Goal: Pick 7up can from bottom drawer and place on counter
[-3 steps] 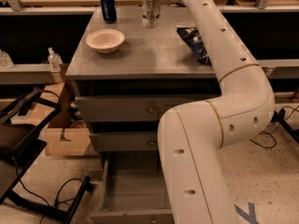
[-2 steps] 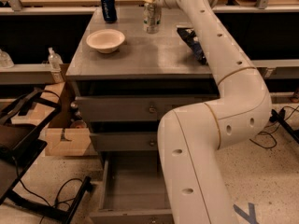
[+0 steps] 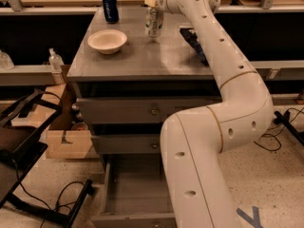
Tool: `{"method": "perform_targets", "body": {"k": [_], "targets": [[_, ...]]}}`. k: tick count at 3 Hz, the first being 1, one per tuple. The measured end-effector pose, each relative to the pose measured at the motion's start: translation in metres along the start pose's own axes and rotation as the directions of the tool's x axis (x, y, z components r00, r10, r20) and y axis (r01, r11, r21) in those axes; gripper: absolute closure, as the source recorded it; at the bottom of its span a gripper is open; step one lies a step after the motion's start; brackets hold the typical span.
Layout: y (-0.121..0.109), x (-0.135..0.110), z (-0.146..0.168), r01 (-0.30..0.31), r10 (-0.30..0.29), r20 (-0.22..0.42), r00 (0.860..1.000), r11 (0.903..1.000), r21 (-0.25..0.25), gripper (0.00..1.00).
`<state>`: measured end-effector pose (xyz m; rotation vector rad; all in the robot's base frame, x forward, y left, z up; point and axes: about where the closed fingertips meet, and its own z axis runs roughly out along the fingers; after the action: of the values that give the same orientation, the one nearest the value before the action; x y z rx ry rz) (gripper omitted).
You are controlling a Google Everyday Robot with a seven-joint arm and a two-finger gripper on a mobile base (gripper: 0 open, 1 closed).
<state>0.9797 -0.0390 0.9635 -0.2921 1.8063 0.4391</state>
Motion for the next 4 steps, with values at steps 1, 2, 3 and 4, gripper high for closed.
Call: {"method": "perform_targets", "body": {"k": [1, 2, 3, 4], "targets": [[0.0015, 0.0023, 0.0022, -0.001, 0.001, -0.003, 1.000, 1.0000, -0.002, 0.59], [0.0029, 0.0046, 0.0044, -0.001, 0.001, -0.006, 1.000, 1.0000, -0.004, 0.36], [0.0043, 0.0069, 0.0066, -0.001, 0.001, -0.009, 1.000, 1.0000, -0.006, 0.13], [0.0055, 0.0088, 0.0084, -0.002, 0.002, -0.012, 1.000, 1.0000, -0.008, 0.00]]}}
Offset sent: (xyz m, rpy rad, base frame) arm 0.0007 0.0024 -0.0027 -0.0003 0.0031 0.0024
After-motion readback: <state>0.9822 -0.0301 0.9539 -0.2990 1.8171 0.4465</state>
